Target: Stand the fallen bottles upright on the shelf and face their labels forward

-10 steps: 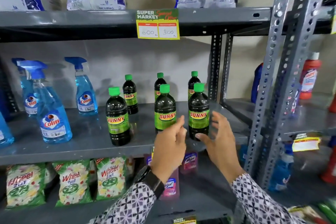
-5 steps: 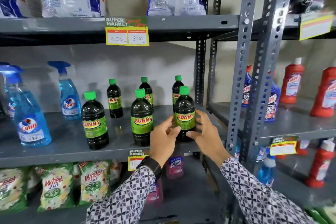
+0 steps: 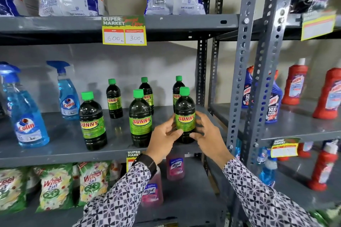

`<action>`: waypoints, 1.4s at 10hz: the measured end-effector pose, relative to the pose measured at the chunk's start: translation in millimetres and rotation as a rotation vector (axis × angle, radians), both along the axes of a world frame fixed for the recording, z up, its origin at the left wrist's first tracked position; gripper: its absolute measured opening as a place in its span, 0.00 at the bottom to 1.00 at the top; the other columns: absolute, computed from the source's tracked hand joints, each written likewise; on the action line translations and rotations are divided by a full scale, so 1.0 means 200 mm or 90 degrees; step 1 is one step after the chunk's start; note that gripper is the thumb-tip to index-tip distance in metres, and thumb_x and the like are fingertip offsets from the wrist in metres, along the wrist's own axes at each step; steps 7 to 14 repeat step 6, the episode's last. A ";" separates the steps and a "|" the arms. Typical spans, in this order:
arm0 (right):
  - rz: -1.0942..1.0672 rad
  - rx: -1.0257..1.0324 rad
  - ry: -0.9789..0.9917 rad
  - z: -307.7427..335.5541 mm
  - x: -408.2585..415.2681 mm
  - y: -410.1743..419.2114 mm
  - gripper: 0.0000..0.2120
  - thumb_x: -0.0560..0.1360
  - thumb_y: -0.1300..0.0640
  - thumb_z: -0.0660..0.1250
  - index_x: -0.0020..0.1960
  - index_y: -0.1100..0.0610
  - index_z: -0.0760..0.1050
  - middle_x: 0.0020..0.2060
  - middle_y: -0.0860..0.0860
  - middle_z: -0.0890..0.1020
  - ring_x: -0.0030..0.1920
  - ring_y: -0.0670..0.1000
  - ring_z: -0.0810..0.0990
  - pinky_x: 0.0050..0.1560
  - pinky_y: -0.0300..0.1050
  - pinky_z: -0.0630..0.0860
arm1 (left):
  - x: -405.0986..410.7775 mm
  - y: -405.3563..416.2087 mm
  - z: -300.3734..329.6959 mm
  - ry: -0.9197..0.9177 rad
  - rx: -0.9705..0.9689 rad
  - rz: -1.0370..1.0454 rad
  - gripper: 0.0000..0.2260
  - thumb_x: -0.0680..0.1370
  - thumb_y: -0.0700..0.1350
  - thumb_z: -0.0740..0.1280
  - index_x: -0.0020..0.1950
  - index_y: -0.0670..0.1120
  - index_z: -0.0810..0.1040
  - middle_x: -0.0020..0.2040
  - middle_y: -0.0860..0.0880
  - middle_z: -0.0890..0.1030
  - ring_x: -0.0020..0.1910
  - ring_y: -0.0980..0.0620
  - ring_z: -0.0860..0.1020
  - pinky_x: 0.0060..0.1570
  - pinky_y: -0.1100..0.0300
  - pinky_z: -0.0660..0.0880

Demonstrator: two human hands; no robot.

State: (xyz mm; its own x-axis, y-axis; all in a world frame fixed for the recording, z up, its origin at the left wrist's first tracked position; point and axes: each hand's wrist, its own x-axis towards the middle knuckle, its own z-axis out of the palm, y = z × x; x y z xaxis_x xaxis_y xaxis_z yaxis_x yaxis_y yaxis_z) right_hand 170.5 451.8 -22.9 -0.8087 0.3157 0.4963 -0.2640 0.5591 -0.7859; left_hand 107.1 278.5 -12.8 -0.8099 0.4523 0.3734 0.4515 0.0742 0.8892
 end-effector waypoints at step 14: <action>-0.076 -0.016 -0.013 0.05 0.11 -0.19 0.40 0.80 0.73 0.67 0.84 0.51 0.57 0.71 0.46 0.76 0.73 0.48 0.76 0.76 0.58 0.72 | 0.07 -0.10 0.03 0.052 -0.072 0.003 0.32 0.79 0.49 0.67 0.82 0.52 0.60 0.72 0.48 0.79 0.71 0.52 0.77 0.73 0.52 0.72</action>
